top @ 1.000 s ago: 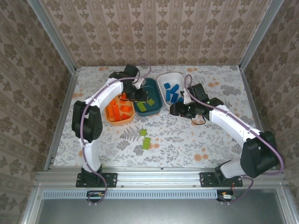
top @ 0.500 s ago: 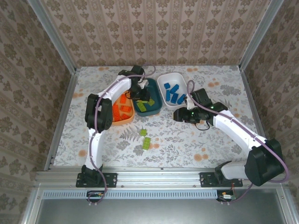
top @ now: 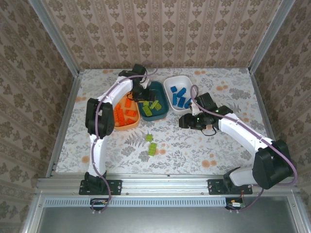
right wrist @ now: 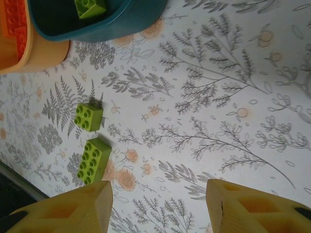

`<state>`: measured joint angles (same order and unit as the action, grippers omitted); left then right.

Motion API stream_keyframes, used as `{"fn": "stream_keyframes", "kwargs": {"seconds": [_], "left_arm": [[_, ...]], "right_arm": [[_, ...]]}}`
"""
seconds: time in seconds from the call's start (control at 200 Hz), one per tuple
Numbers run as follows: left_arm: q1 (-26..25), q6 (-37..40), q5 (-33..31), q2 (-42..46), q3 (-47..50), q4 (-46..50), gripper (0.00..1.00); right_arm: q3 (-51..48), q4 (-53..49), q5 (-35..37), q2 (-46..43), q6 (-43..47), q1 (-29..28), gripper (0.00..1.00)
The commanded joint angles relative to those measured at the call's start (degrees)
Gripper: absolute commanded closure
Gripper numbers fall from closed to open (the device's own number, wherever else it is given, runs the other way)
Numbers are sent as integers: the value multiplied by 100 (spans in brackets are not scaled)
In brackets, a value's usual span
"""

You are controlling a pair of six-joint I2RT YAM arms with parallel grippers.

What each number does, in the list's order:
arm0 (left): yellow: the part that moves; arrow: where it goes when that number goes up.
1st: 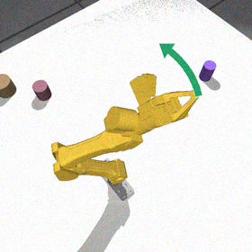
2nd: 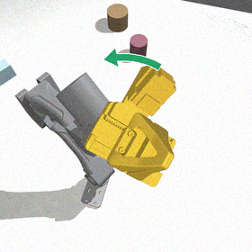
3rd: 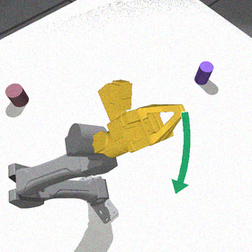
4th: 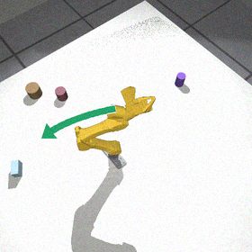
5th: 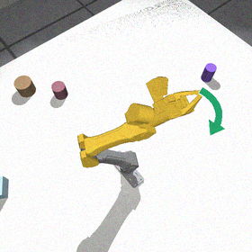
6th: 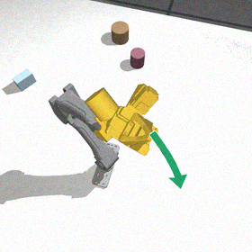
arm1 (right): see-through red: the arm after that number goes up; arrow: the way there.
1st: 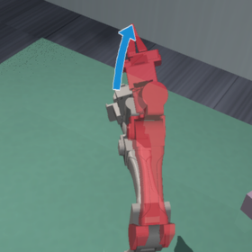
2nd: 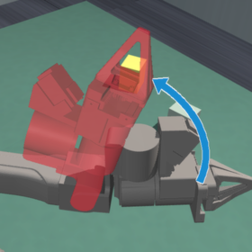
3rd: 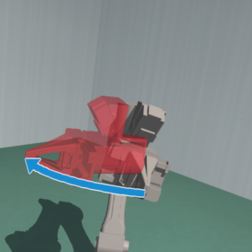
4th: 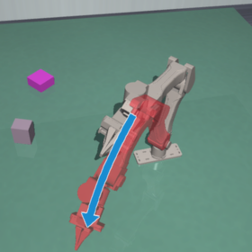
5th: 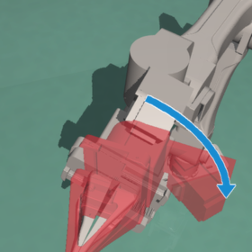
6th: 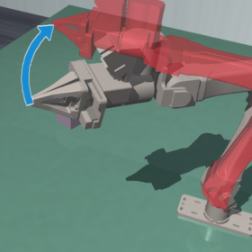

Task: Sort the legos into containers by color

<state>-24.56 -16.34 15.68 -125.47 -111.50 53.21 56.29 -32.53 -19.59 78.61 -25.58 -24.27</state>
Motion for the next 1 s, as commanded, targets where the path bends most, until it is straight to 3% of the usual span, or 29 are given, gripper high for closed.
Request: {"fn": "stream_keyframes", "kwargs": {"seconds": [0.0,0.285,0.45,0.65,0.995], "left_arm": [[116,-53,-39,978,349,-53,42],[365,-95,-185,3008,2488,-450,36],[549,-240,-233,3937,3527,-601,34],[740,-256,-143,4303,3964,-637,33],[934,-86,-39,4485,4058,-636,31]], "right_arm": [[192,28,133,347,212,-479,46],[1273,-446,486,1854,834,-1870,40],[2047,-1027,687,2714,1022,-2511,27],[2542,-1430,948,3424,531,-2979,15],[3016,-2471,2022,4014,144,-3165,15]]}}
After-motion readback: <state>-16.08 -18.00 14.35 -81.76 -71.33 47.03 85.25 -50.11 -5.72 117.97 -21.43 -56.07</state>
